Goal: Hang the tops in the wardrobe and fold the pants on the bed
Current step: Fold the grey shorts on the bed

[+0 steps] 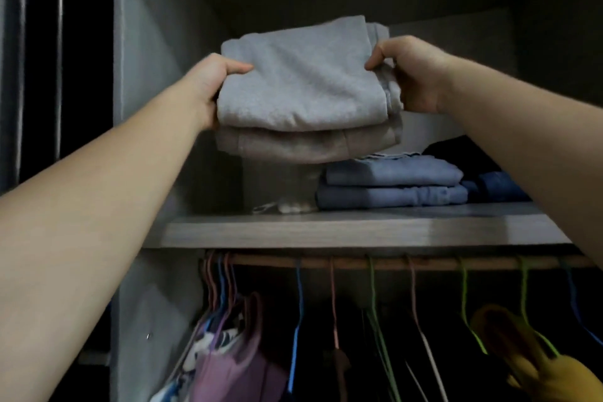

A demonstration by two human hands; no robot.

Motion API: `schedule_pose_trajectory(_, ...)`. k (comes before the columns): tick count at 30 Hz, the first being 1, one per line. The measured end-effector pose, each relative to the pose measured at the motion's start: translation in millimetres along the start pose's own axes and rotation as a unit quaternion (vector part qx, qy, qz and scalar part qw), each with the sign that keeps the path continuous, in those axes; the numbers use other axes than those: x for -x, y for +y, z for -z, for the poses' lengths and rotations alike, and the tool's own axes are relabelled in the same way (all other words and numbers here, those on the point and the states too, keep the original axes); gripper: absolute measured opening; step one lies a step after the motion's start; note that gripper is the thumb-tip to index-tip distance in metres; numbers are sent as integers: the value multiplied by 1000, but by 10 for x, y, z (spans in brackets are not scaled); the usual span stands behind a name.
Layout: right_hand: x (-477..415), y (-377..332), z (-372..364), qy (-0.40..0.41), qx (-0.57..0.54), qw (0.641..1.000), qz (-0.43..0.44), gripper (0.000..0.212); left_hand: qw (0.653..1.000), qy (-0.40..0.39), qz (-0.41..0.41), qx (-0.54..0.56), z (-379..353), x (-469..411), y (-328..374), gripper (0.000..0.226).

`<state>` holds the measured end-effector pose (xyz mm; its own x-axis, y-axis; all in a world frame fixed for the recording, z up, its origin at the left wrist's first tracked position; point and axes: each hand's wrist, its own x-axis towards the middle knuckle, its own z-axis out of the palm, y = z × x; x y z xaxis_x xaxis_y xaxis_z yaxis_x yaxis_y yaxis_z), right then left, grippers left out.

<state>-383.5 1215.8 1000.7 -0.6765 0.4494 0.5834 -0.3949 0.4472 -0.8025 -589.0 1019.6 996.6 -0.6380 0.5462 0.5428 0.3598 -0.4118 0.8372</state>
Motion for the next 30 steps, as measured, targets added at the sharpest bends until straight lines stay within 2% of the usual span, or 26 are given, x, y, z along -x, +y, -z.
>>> schedule_pose_trajectory(4,-563,241,-335,28,16,999,-28,23,996,1,31,-88,162,-590,-82,9)
schedule_pose_trajectory(8,-1053,577,-653,31,40,996,-68,8,984,-9,78,-159,344,-1077,-294,15)
schedule_pose_trajectory(12,-1331,965,-813,17,94,990,-102,13,979,-12,112,-172,516,-1403,-719,28)
schedule_pose_trajectory(14,-1381,1177,-880,-9,150,980,-133,10,970,-17,147,-191,583,-1522,-947,36)
schedule_pose_trajectory(16,-1363,1314,-945,-26,216,963,-157,16,954,-33,196,-225,590,-1567,-1086,35)
schedule_pose_trajectory(17,-1349,1338,-981,-26,257,954,-155,18,948,-31,211,-239,581,-1590,-1126,38)
schedule_pose_trajectory(19,-1314,1294,-1040,-23,361,922,-141,20,945,3,183,-272,607,-1638,-1195,49)
schedule_pose_trajectory(21,-1268,1193,-1067,-41,461,878,-123,28,940,15,121,-320,607,-1614,-1233,35)
schedule_pose_trajectory(22,-1253,1138,-1059,-54,521,845,-105,36,930,7,80,-358,616,-1614,-1256,26)
schedule_pose_trajectory(24,-1237,1051,-1063,-70,633,770,-43,46,897,-48,19,-439,621,-1577,-1297,28)
schedule_pose_trajectory(26,-1192,985,-1089,-99,685,722,25,46,861,-136,59,-486,578,-1492,-1310,29)
schedule_pose_trajectory(27,-1187,949,-1088,-125,681,721,34,44,841,-181,112,-497,563,-1445,-1313,28)
schedule_pose_trajectory(29,-1161,885,-1072,-194,645,739,-14,41,811,-240,195,-497,570,-1374,-1294,28)
schedule_pose_trajectory(30,-1143,873,-1062,-230,645,728,-44,45,804,-253,214,-494,587,-1351,-1275,30)
